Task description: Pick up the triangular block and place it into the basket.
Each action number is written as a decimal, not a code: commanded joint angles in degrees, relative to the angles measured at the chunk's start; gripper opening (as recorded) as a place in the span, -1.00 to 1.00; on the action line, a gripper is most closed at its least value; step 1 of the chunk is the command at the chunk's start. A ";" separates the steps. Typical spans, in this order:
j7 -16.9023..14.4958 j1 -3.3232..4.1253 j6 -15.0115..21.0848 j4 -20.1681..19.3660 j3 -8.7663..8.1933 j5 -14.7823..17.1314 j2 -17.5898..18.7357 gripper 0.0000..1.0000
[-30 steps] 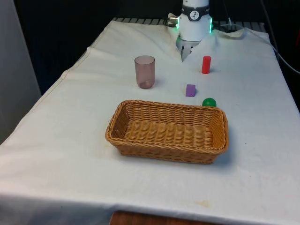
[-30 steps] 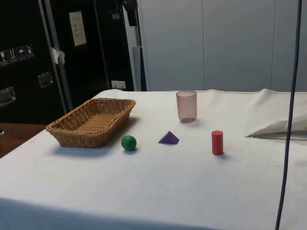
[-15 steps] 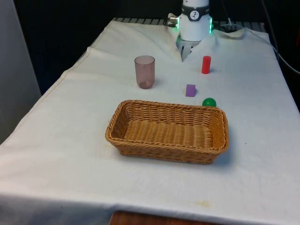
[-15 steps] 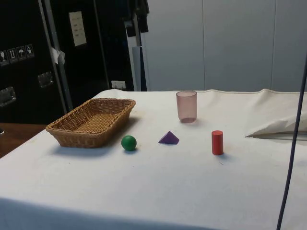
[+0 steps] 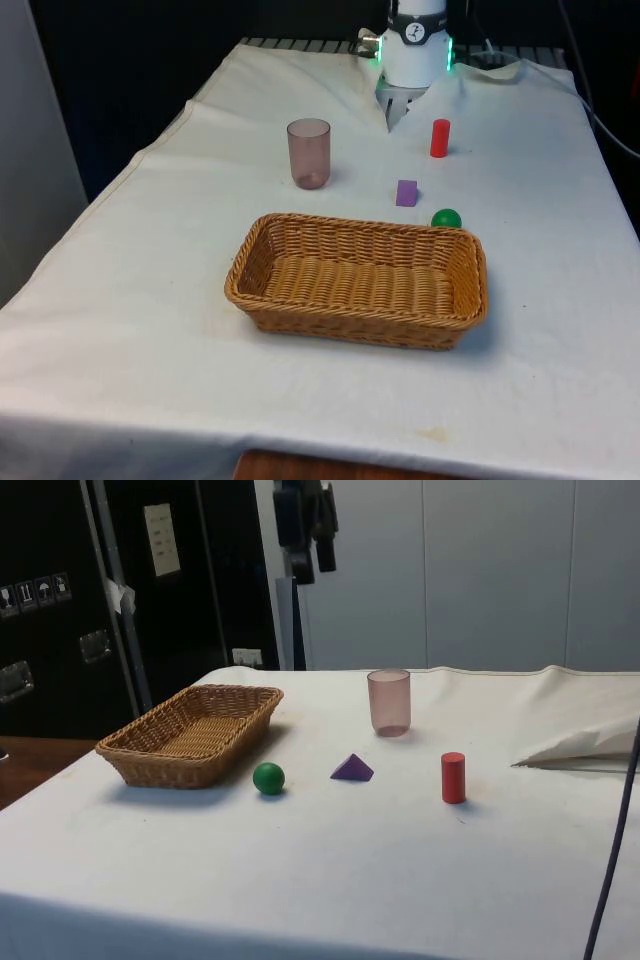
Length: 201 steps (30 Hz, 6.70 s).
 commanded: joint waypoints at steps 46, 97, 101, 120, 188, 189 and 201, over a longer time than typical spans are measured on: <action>9.68 -0.11 29.97 -18.62 1.32 -2.18 6.70 1.00; 2.58 -0.97 51.57 -20.00 0.06 -1.32 22.75 1.00; 2.58 -1.09 52.48 -20.00 0.29 -1.15 23.55 1.00; 2.29 -1.26 53.46 -19.82 -0.57 -1.43 25.10 1.00; 0.97 -1.03 36.78 -15.13 -2.81 -1.60 12.20 -0.33; 0.74 -1.03 36.44 -14.90 -2.86 -1.49 11.97 -0.33; -2.64 -0.97 33.23 -10.14 -4.35 -0.34 12.38 -0.33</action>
